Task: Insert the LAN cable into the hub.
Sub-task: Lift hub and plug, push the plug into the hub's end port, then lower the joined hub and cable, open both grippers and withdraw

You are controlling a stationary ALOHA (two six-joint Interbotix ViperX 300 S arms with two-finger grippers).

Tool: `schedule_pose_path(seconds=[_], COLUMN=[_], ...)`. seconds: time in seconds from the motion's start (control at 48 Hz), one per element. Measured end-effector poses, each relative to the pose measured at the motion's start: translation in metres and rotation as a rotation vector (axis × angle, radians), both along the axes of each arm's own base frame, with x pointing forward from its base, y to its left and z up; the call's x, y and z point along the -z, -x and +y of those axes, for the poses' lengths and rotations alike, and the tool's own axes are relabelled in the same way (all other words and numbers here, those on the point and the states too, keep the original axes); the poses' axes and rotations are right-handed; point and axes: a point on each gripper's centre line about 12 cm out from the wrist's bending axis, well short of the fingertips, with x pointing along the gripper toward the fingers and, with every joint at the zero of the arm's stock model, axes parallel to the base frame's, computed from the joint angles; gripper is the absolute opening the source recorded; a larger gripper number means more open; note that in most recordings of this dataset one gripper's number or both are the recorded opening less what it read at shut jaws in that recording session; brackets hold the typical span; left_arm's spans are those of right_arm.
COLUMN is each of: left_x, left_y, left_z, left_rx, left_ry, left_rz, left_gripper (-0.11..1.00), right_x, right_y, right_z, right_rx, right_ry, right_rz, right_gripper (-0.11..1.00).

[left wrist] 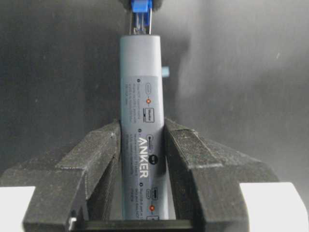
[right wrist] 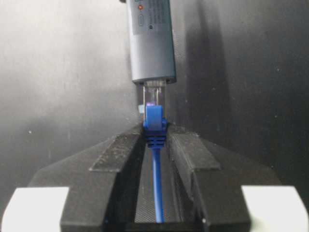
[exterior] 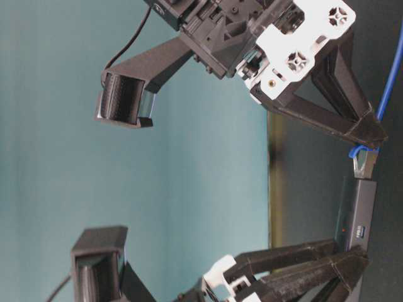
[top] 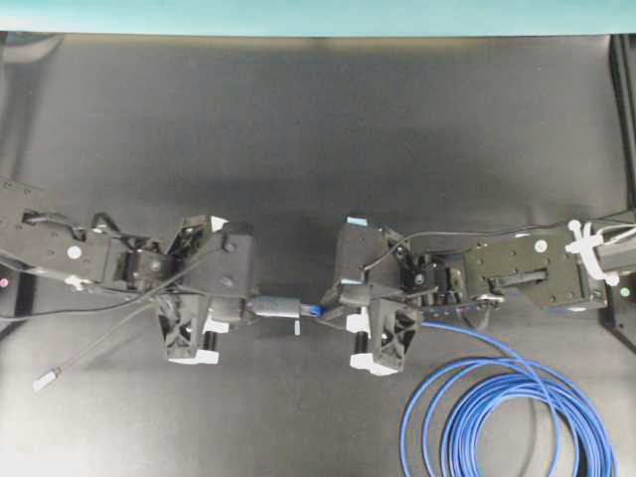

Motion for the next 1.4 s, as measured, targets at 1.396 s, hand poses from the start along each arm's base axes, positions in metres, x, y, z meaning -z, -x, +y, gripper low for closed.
schedule_pose_path(seconds=[1.396], left_x=[0.012], left_y=[-0.012], left_z=[0.003], left_rx=[0.002], left_ry=[-0.013], left_rz=[-0.004], left_gripper=[0.28], right_x=[0.001], right_y=[-0.013], right_z=[-0.005], right_rx=[-0.012], right_ry=[0.031], right_rz=[-0.012], right_gripper=[0.14])
